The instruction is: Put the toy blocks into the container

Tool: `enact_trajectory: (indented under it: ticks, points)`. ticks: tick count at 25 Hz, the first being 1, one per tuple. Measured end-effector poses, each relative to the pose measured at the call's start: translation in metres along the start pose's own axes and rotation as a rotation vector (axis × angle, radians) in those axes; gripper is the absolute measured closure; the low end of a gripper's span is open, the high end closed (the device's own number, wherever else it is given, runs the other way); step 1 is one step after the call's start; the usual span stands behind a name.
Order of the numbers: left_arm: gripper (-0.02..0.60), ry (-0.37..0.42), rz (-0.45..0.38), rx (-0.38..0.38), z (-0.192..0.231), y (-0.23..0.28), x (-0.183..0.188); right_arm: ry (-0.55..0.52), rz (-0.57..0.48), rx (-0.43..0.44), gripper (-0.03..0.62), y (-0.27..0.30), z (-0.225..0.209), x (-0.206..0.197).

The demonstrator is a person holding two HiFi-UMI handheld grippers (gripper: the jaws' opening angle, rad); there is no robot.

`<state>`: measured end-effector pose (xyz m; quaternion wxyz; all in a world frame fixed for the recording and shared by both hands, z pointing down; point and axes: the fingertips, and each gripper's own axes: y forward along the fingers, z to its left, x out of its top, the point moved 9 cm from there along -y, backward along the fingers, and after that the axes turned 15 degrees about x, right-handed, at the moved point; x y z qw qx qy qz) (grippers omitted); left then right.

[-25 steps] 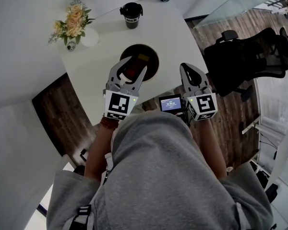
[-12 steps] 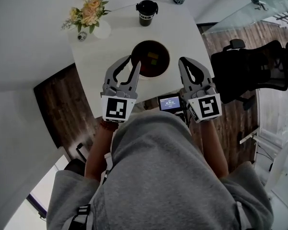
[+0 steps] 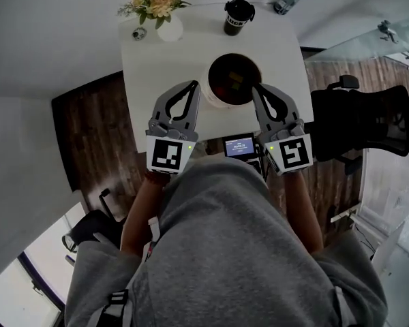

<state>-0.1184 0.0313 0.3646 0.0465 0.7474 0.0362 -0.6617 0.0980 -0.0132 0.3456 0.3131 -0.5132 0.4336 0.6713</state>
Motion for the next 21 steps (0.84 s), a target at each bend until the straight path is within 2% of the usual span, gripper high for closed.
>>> enact_trajectory:
  ticks: [7,21]
  points:
    - [0.575,-0.011,0.068,0.06,0.014,-0.019,-0.012,0.009,0.019,0.062,0.591,0.017,0.009,-0.007]
    - [0.575,-0.039,0.104,0.127,0.036,-0.037,-0.021,0.005,0.105,0.104,0.591,0.039,0.018,-0.012]
